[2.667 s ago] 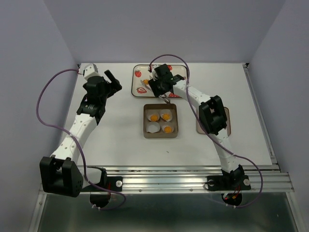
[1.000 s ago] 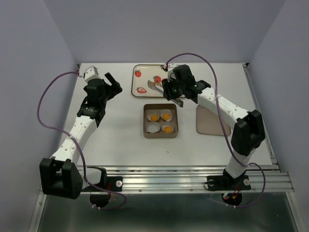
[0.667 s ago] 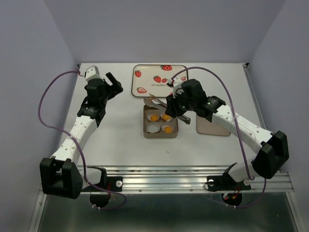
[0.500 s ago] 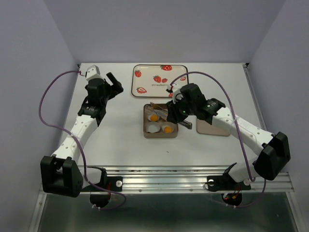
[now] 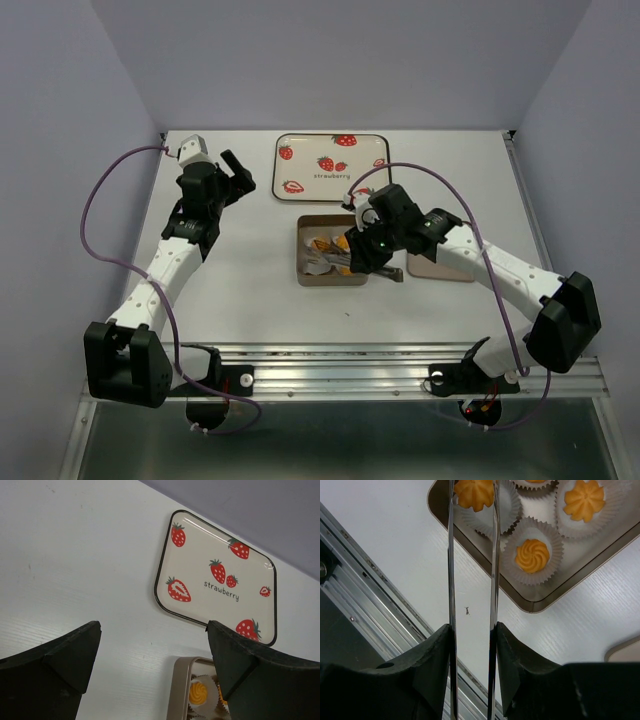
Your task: Pack the cookies
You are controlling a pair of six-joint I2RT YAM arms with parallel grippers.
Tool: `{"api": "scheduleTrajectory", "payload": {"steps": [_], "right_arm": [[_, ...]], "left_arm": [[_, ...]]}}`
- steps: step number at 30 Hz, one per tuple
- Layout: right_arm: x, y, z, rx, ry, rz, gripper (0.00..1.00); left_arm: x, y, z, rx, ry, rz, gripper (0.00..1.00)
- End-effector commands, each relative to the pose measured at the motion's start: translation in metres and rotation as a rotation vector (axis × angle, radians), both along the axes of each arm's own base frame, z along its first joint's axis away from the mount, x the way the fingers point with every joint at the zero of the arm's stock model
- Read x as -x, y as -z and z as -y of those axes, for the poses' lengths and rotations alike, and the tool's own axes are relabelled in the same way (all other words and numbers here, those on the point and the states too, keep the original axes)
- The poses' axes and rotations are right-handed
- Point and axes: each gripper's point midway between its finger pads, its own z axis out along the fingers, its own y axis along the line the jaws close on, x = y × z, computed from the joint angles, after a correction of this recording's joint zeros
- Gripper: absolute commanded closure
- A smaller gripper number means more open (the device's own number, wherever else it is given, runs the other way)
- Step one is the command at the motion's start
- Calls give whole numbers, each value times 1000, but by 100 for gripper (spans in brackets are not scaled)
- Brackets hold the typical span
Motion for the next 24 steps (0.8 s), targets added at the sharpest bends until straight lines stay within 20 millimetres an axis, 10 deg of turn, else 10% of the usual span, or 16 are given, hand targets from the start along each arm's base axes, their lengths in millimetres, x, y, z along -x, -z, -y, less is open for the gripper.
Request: {"api": "scheduleTrajectory", "payload": {"steps": [1,24], "right_arm": [[4,-3,-6,-12,-31,-10,61],[-13,18,-11,39,-5,-18,58]], "left_arm": [[-6,-17,4,-5,16,49,1],[-5,-16,3,-10,13,48,1]]}}
